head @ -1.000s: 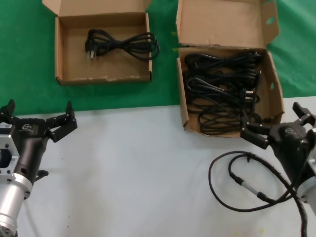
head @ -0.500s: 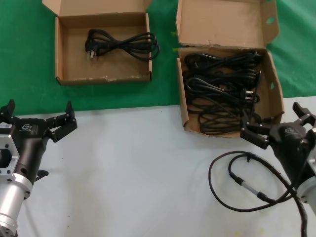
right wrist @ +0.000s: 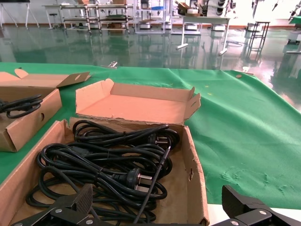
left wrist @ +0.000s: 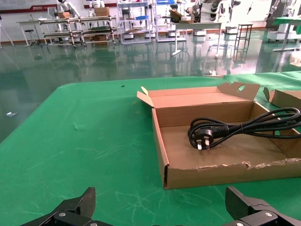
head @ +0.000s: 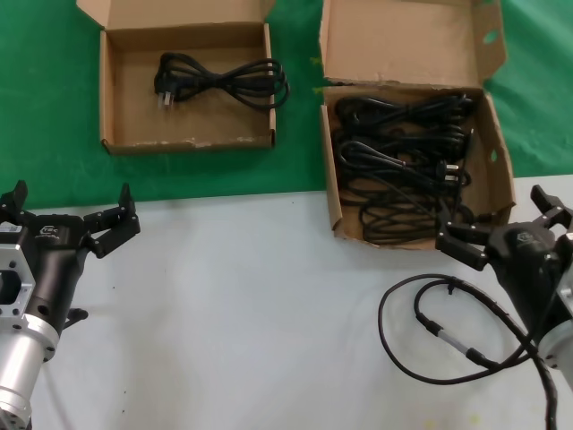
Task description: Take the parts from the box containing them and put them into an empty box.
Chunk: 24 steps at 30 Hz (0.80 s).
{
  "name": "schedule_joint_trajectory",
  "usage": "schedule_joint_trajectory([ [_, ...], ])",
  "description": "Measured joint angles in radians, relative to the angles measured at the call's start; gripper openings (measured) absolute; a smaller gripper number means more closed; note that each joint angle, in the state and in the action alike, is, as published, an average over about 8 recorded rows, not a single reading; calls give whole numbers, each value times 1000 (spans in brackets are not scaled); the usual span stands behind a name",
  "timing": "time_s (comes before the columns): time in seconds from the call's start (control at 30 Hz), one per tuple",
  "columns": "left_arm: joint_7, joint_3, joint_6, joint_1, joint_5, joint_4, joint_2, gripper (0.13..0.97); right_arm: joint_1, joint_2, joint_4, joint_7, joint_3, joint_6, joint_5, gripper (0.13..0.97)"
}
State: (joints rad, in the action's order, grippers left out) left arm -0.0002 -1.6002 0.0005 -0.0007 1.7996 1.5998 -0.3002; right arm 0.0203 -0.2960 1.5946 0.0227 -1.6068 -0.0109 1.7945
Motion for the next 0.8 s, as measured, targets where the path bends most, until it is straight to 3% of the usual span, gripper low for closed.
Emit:
schedule_joint_trajectory([
  [0.8,0,0,0,0,0,0,0,966,0,0,0,0,0,0,0,966],
])
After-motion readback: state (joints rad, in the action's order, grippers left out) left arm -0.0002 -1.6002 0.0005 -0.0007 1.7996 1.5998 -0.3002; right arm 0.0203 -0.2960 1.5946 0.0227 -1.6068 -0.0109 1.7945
